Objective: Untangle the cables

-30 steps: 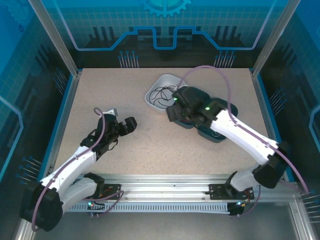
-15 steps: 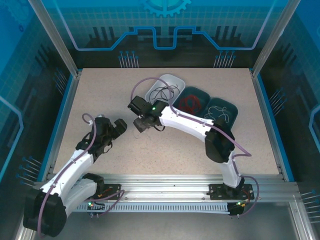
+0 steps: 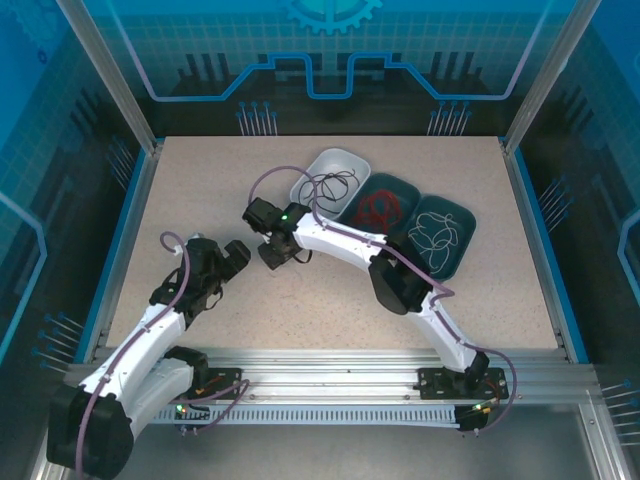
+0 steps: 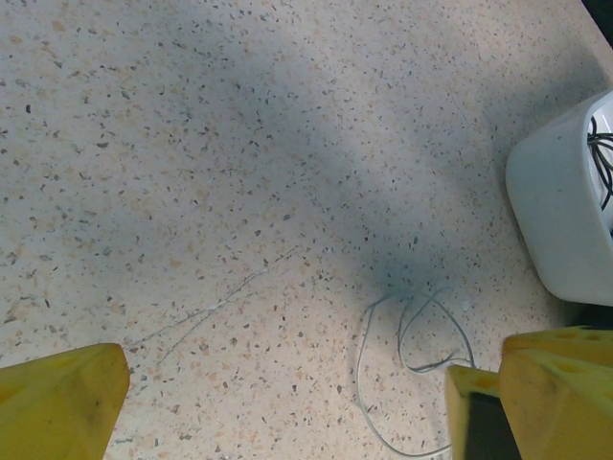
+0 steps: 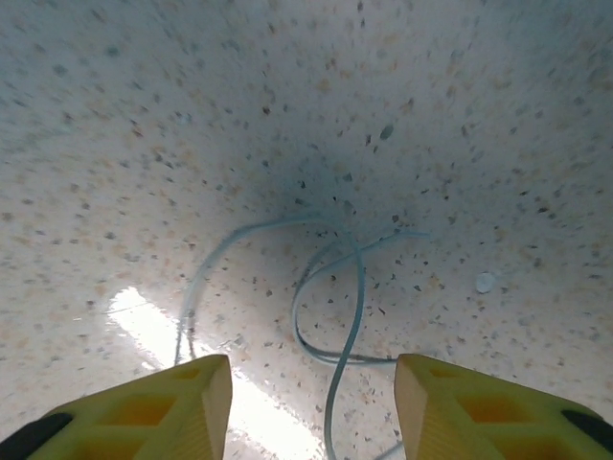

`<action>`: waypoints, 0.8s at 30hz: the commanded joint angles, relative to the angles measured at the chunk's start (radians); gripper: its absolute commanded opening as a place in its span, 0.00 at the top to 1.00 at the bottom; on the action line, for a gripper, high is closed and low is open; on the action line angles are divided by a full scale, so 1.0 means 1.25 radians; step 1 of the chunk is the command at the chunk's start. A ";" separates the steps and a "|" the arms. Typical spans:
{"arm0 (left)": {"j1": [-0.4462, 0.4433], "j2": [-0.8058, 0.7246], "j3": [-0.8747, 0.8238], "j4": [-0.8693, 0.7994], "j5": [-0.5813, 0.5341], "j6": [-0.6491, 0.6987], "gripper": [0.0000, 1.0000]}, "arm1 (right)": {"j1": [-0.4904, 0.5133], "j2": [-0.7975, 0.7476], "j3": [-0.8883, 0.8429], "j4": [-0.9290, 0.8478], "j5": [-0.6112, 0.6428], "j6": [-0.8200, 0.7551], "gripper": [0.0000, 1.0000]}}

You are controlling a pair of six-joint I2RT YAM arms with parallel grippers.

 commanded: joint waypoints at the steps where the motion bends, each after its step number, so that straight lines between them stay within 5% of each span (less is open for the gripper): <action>1: 0.007 -0.009 -0.010 -0.018 -0.011 -0.007 0.01 | -0.018 0.029 0.018 -0.031 -0.039 0.009 0.52; 5: 0.007 -0.010 -0.010 -0.018 -0.010 -0.008 0.01 | -0.024 0.052 0.022 -0.031 -0.059 0.007 0.56; 15: 0.009 -0.007 -0.010 -0.015 -0.012 -0.007 0.01 | -0.030 0.040 0.020 -0.023 -0.063 0.000 0.92; 24: 0.010 -0.003 -0.012 -0.014 -0.021 -0.005 0.01 | -0.022 -0.098 -0.056 0.011 0.007 -0.004 0.97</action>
